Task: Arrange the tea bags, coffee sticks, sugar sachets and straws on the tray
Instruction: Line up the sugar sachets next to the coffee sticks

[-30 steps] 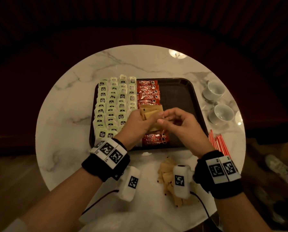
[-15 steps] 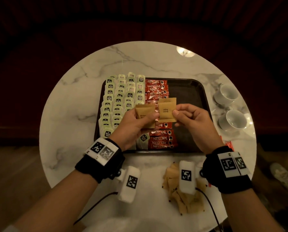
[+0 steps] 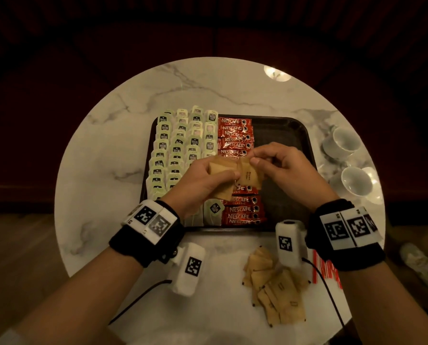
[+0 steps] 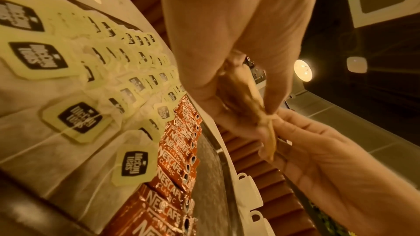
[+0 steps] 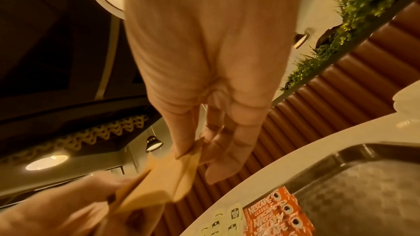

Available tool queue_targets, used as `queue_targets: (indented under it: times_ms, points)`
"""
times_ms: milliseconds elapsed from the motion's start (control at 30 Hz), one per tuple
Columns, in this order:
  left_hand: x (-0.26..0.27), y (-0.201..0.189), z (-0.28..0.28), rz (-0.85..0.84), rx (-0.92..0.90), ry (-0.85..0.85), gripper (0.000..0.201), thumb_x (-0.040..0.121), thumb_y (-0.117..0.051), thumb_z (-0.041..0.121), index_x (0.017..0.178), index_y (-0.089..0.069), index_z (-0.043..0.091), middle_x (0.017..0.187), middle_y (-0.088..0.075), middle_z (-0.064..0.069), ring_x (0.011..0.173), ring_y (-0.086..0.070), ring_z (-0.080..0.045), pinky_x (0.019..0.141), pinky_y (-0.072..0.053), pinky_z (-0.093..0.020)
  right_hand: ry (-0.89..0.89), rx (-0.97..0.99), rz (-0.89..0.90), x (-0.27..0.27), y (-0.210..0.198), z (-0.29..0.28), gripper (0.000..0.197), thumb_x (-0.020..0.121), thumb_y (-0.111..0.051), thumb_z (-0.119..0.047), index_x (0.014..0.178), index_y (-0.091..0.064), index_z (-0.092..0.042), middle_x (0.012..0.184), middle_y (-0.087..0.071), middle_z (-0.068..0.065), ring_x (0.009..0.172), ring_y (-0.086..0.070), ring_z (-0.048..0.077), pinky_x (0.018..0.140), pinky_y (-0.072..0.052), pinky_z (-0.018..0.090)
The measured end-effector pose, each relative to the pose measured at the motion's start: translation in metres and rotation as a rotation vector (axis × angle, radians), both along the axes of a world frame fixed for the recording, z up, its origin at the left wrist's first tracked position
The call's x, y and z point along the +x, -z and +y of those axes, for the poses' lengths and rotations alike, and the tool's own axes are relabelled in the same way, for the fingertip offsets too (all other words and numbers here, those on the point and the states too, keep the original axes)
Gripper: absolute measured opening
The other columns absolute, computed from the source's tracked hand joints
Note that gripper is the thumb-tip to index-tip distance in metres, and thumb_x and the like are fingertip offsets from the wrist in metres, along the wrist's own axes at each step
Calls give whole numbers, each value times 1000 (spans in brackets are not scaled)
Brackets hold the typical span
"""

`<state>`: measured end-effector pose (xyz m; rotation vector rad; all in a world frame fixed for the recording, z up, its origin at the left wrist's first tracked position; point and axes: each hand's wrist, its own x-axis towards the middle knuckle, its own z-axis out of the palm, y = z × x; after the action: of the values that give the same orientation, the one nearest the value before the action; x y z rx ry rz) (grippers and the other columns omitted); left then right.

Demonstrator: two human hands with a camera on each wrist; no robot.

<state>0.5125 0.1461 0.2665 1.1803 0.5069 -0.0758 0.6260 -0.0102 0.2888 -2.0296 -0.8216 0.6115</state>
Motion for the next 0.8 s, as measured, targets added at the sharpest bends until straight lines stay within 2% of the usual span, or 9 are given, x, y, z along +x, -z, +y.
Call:
queue_targets:
  times_ms: [100, 167, 300, 400, 467, 500, 567, 667, 800]
  points:
    - [1, -2, -2, -23, 6, -21, 20, 83, -68, 14, 101, -64, 19, 89, -69, -2, 64, -66, -7, 52, -52, -21, 33, 28, 16, 1, -1, 0, 14, 96, -60, -16, 102, -70, -25, 98, -63, -7, 84, -59, -3, 73, -52, 15]
    - [1, -3, -3, -27, 20, -16, 19, 81, -68, 21, 100, -64, 18, 83, -69, 1, 60, -63, -6, 49, -50, -21, 14, 29, 11, 3, -1, -1, 15, 95, -61, -15, 103, -70, -24, 99, -62, -8, 87, -59, -2, 75, -50, 14]
    - [4, 1, -5, 8, 86, -5, 14, 85, -69, 9, 97, -63, 14, 82, -69, -4, 55, -63, -5, 49, -51, -18, -56, 15, 3, 7, -3, -1, 17, 95, -60, -15, 104, -72, -23, 103, -60, -3, 91, -58, -1, 75, -47, 10]
    - [8, 7, -10, -28, 65, -106, 13, 85, -69, 11, 97, -63, 13, 90, -70, -10, 67, -66, -11, 58, -55, -22, 89, 124, 141, 4, -2, -1, 20, 93, -64, -21, 113, -67, -21, 100, -67, -4, 94, -65, 7, 78, -55, 20]
    - [14, 11, -15, -56, 36, -214, 12, 87, -68, 15, 98, -63, 16, 95, -69, -8, 77, -65, -15, 62, -53, -26, 196, 192, 287, 0, 5, -1, 36, 88, -70, -24, 121, -57, -23, 102, -68, -3, 97, -68, 16, 82, -57, 29]
    - [17, 12, -18, -63, 22, -254, 11, 88, -67, 16, 98, -63, 17, 95, -69, -5, 78, -64, -15, 61, -52, -27, 235, 214, 336, -2, 10, -1, 42, 85, -72, -22, 123, -52, -23, 104, -68, -2, 98, -69, 17, 84, -56, 31]
    - [23, 13, -26, -70, -18, -282, 10, 90, -65, 14, 98, -62, 18, 90, -70, -1, 71, -65, -14, 56, -51, -25, 276, 260, 409, -4, 18, 1, 43, 85, -71, -14, 123, -50, -17, 102, -71, 0, 99, -70, 17, 88, -56, 34]
    - [30, 14, -31, -70, -50, -271, 12, 90, -64, 15, 101, -60, 14, 85, -71, -4, 59, -66, -15, 49, -52, -24, 320, 285, 418, 2, 28, 3, 31, 90, -66, -11, 118, -55, -9, 95, -73, -6, 97, -70, 13, 86, -56, 33]
    - [34, 18, -23, 6, -47, -266, 13, 93, -62, 22, 105, -60, 17, 87, -69, -6, 61, -68, -16, 52, -55, -25, 454, 244, 331, 44, 42, 4, 29, 92, -65, -12, 120, -57, -10, 99, -71, -2, 91, -69, 13, 75, -55, 24]
